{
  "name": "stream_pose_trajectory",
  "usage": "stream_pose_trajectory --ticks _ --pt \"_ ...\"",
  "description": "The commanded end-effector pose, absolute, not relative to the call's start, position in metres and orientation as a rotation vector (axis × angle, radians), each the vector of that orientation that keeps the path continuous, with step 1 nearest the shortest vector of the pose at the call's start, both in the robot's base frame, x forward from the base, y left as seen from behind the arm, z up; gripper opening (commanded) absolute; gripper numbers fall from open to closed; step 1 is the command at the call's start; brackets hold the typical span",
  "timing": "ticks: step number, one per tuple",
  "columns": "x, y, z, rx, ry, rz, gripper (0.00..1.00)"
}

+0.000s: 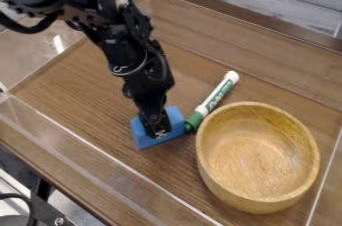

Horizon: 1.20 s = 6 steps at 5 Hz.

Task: Put the blue block in the brown bowl

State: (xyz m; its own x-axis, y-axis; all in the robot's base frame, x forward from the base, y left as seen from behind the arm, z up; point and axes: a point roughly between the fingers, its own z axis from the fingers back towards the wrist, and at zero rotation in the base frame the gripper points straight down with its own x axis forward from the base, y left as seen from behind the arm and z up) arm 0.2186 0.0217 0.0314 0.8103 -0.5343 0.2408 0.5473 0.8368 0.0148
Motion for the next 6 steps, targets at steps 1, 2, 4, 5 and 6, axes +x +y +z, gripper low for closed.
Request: stream_pose_trajectory --ticks 1,2,4,5,6 --pt "0.207 0.026 0.015 -0.090 -0.178 -0.548 0.00" --pt "0.207 0.027 0.013 -0.096 -0.180 -0.540 1.00" --pt "0.209 0.029 0.020 -0.100 -0.176 -0.527 0.00" --pt "0.210 0.030 0.022 -0.103 -0.171 -0.522 0.00" --pt "0.211 0.031 0.024 -0.105 -0.167 -0.518 0.00"
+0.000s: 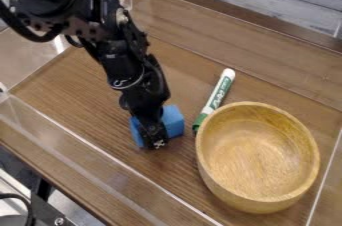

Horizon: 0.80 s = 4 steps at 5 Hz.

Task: Put the blue block in the brown bowl

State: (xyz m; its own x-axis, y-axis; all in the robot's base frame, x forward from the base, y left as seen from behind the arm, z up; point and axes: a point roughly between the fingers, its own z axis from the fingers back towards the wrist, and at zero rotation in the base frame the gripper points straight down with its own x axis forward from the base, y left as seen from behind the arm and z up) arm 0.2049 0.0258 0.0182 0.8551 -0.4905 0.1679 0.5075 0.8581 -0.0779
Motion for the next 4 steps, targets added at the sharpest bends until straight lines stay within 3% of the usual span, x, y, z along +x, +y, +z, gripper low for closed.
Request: stream_pose_trajectory --ticks 1,4 --pt "0.211 0.030 0.028 -0.104 -0.162 -0.510 0.00" --pt "0.212 0.029 0.050 -0.085 -0.154 -0.465 0.00"
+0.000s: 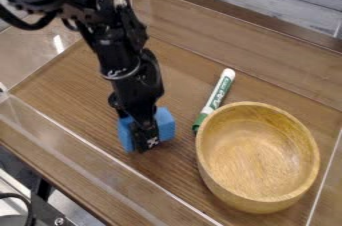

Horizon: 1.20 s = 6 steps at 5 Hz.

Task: Put the blue block in the brown bowl

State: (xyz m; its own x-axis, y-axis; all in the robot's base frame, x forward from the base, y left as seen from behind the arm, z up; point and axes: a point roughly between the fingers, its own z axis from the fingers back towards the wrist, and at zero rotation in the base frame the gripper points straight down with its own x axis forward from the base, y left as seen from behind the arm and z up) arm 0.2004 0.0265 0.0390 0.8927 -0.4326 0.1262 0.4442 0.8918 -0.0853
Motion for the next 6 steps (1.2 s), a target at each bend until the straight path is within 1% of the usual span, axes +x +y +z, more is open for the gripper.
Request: stream_pose_trajectory --ticks 1,2,3,5,6 --pt "0.214 0.028 0.060 -0.077 -0.158 -0.444 0.00" --pt "0.216 0.025 0.074 -0.066 -0.165 -0.409 0.00" --pt "0.219 0.021 0.099 -0.049 -0.167 -0.326 0.00" --pt "0.222 0.009 0.142 -0.015 -0.179 -0.145 0.00" --pt "0.221 -0.002 0.150 -0.009 -0.186 -0.121 0.00"
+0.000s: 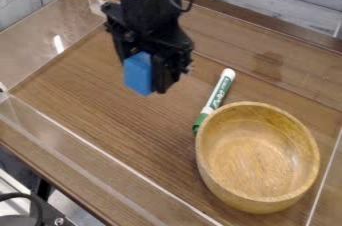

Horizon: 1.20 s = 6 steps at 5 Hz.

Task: Put the blue block in the brown bowl

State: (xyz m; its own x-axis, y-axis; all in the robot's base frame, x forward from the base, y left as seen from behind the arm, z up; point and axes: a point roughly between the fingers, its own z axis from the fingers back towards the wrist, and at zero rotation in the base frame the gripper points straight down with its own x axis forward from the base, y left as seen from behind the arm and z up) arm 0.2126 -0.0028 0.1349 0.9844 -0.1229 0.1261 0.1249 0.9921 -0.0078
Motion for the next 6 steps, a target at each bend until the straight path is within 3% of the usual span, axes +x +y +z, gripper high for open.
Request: stream_pose_trajectory --ticks 1,6 --pt "0.219 -0.010 0.152 -0.010 -0.191 -0.115 0.00" --pt "0.208 -0.073 0.158 -0.005 -0.225 -0.060 0.00"
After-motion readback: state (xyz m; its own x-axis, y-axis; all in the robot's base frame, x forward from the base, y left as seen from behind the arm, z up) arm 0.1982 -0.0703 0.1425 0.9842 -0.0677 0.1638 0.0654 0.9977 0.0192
